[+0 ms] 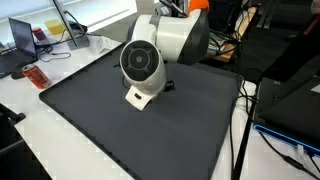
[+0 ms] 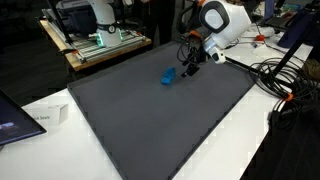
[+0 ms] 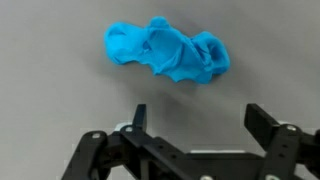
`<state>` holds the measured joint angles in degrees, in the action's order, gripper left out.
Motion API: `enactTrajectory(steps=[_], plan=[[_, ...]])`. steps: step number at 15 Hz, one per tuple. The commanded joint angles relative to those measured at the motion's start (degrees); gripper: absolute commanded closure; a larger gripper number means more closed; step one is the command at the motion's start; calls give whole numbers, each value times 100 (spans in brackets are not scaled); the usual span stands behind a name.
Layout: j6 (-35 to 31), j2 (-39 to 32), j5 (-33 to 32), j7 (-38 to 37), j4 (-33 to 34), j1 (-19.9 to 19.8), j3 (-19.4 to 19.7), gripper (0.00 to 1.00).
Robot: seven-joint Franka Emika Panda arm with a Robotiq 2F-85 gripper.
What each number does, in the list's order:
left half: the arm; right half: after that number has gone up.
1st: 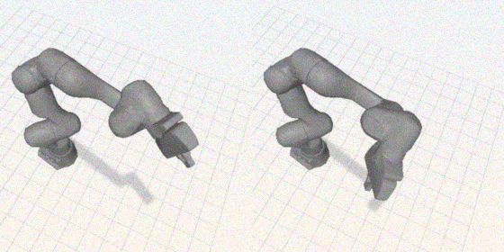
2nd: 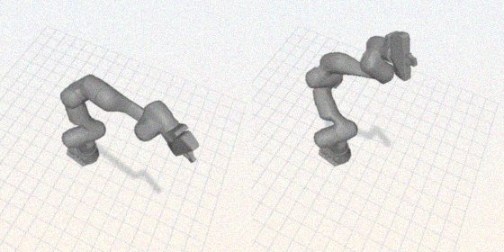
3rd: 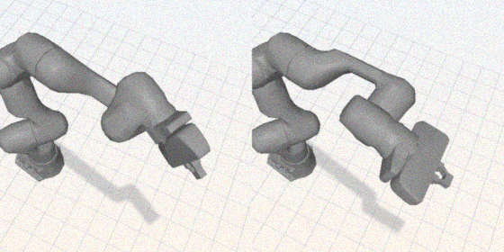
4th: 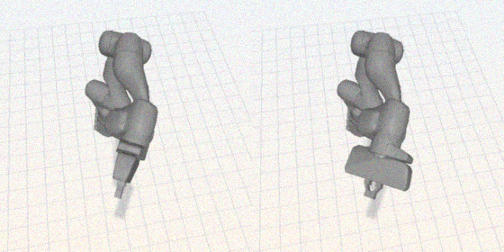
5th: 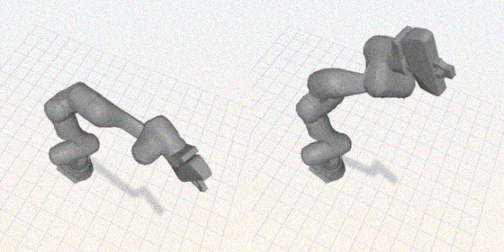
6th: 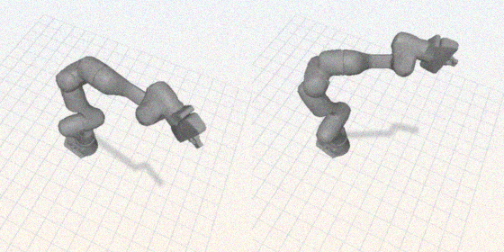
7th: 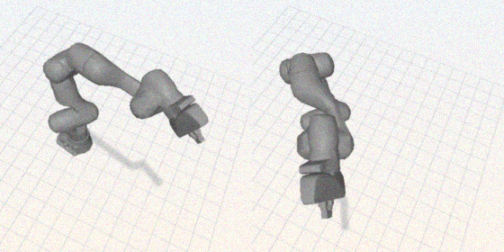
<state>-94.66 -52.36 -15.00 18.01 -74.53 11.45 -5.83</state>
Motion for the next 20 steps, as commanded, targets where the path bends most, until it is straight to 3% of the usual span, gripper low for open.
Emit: enactTrajectory(steps=[1, 14, 20], plan=[[207, -96, -221, -307, 174, 235, 93, 0], [760, -144, -626, -1615, 29, 774, 283, 0], [466, -44, -1276, -1864, -172, 1140, 307, 0]])
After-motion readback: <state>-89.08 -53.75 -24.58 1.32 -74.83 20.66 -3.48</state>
